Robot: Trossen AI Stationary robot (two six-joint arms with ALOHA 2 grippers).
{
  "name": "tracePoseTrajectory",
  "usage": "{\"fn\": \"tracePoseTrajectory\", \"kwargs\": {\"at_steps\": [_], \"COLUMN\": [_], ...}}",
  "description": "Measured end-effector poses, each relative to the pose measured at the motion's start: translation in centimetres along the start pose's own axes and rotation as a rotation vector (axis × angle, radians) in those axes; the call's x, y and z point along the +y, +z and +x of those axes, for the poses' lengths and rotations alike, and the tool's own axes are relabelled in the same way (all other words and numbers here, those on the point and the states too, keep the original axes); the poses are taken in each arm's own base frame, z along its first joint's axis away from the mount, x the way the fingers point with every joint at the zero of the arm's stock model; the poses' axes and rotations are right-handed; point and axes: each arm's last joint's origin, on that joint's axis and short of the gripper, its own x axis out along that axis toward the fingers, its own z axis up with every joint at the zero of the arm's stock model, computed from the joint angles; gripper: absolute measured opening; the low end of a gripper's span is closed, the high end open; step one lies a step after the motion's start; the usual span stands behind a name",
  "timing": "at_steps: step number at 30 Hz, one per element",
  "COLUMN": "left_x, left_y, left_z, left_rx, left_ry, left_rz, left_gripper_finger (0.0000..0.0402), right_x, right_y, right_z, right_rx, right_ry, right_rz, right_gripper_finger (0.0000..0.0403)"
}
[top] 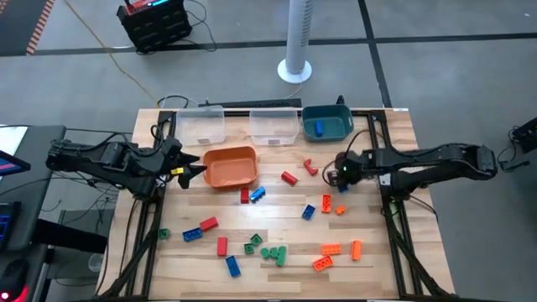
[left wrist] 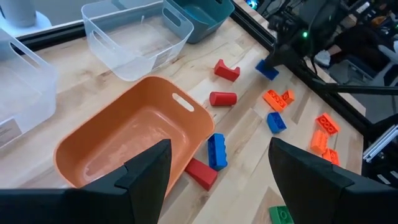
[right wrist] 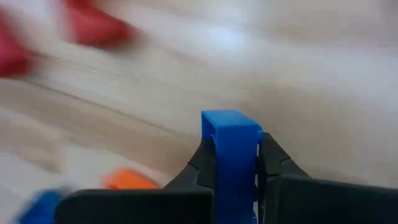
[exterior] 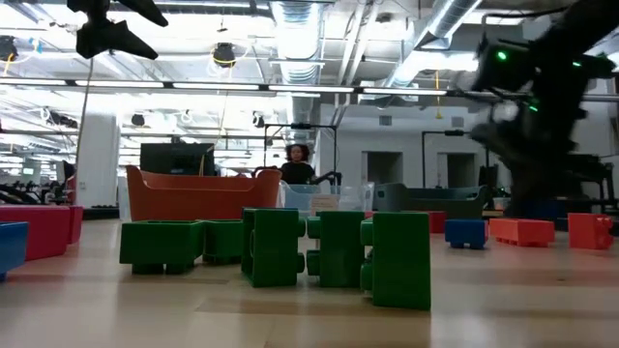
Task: Sort blocks
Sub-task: Put the blue game piece into the blue bin
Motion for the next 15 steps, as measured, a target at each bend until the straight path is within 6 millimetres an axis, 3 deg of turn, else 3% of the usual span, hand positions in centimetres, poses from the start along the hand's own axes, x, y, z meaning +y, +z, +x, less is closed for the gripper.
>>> {"fn": "tracePoseTrajectory", "kwargs": {"at_steps": [7,12,15], "left_x": [0.0,0.0,0.0], "left_y": [0.0,0.0,0.0], "left_z": [0.0,0.0,0.0], "left_rx": [-0.002,-0.002,-0.002], "left_ry": [-0.003,-0.004,-0.003], "left_rz": [-0.012,-0.025,-0.028], "left_gripper_finger": [0.0261,0.0261,0.0261], "right_x": [2.0,1.3,0.3], "right_y": [5.9,10.4,12.9], "right_z": [-3.3,-6.4,-7.2], "right_rx": [-0.249,-0.44,-0.5], "right_ry": [0.158,0.12,0.036], "right_rz": [-0.116,-0.095,-0.037], "right_gripper_finger": [0.0047,0.006,0.0062]}}
